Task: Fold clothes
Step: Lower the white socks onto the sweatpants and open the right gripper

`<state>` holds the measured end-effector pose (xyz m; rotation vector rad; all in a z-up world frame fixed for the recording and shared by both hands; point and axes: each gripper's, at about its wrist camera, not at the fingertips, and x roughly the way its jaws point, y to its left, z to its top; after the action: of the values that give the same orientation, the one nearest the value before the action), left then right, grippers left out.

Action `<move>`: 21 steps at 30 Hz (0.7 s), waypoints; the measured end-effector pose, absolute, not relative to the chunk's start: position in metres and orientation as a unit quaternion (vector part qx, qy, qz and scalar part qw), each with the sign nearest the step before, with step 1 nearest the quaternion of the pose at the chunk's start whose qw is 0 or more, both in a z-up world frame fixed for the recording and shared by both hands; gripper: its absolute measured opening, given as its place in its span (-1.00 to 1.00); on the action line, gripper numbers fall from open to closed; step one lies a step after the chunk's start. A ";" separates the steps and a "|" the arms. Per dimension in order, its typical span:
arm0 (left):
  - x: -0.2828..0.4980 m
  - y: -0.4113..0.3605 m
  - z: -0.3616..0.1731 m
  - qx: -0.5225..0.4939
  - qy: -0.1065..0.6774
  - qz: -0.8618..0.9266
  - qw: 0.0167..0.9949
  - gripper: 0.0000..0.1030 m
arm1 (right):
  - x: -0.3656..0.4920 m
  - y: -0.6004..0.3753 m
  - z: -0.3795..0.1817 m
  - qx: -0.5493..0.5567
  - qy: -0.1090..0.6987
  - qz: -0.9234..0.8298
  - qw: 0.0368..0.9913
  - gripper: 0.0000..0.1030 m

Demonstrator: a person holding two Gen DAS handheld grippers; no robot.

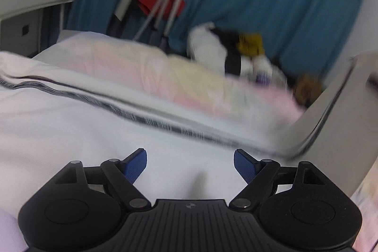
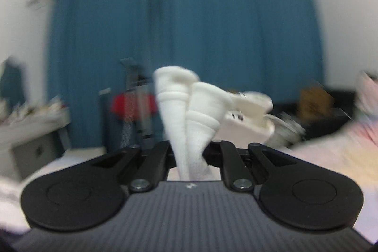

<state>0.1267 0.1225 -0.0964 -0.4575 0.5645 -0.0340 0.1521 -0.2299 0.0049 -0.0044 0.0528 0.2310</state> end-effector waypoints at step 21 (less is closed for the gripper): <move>0.159 0.126 -0.123 -0.281 0.381 -0.089 0.876 0.79 | 0.114 -0.103 -0.139 -0.131 0.143 0.250 0.949 -0.80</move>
<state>0.1593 0.1263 -0.1231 -0.5872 0.7950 -0.1849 0.1140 -0.1035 -0.1388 -0.2673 0.2906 0.5078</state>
